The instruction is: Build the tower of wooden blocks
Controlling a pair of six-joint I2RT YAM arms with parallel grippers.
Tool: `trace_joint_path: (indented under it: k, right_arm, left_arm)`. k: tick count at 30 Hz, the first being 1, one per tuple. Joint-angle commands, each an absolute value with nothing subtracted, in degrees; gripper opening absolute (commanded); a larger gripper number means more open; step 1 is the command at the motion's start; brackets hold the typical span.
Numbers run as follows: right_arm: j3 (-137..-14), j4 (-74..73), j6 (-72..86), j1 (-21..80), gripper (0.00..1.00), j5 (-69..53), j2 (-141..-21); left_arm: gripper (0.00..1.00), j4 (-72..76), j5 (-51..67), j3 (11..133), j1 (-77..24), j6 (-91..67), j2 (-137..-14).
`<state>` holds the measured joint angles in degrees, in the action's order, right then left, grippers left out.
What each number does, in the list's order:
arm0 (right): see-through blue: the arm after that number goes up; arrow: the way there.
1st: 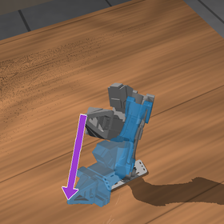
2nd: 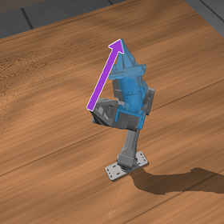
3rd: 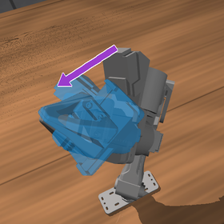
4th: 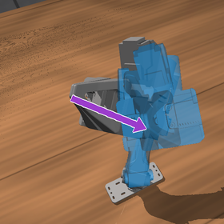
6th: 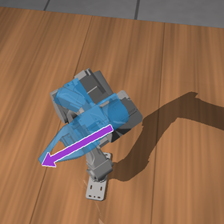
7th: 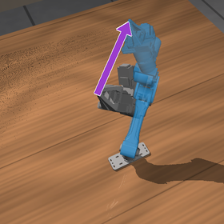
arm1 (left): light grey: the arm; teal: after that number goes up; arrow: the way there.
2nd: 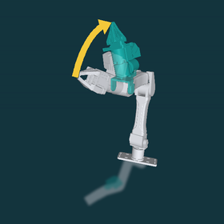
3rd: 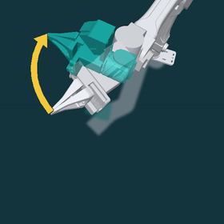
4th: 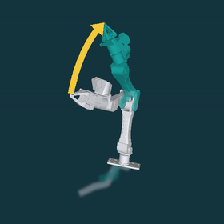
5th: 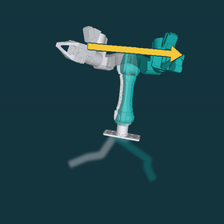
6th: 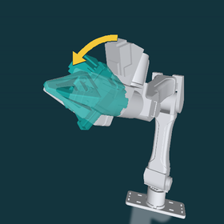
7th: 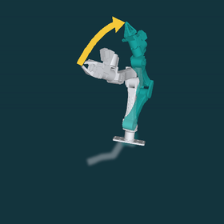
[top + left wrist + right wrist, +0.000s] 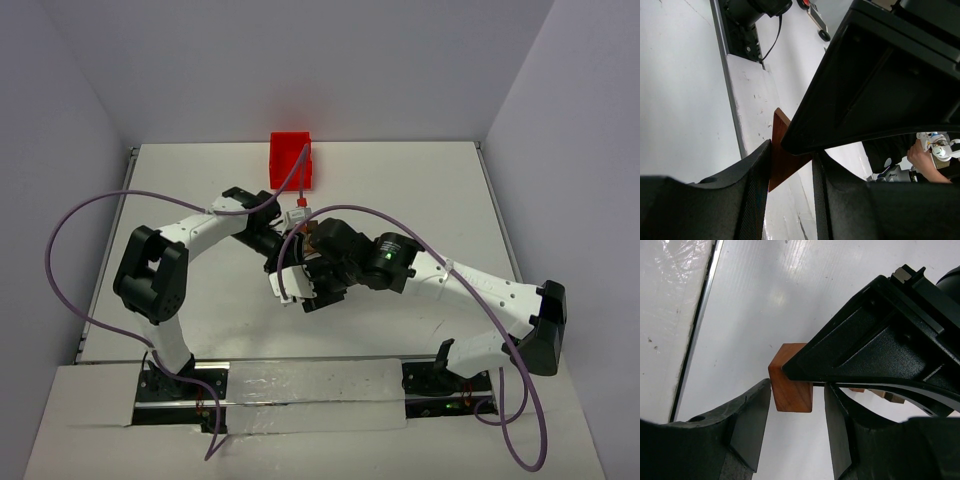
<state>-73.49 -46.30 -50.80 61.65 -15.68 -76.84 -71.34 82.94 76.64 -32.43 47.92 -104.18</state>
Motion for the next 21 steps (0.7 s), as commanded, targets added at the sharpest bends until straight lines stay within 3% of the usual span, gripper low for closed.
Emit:
trace_joint_path:
  k: [1, 21]
  right_arm:
    - [-73.6, -45.9, -49.8, 62.1, 0.54, -16.4, -76.9]
    - [-73.7, -45.8, -49.4, 62.1, 0.54, -16.1, -76.9]
  left_arm:
    - [0.12, -74.0, 89.2, 78.2, -31.9, 52.7, -103.8]
    - [0.12, -78.7, 90.5, 79.5, -31.5, 57.7, -105.0]
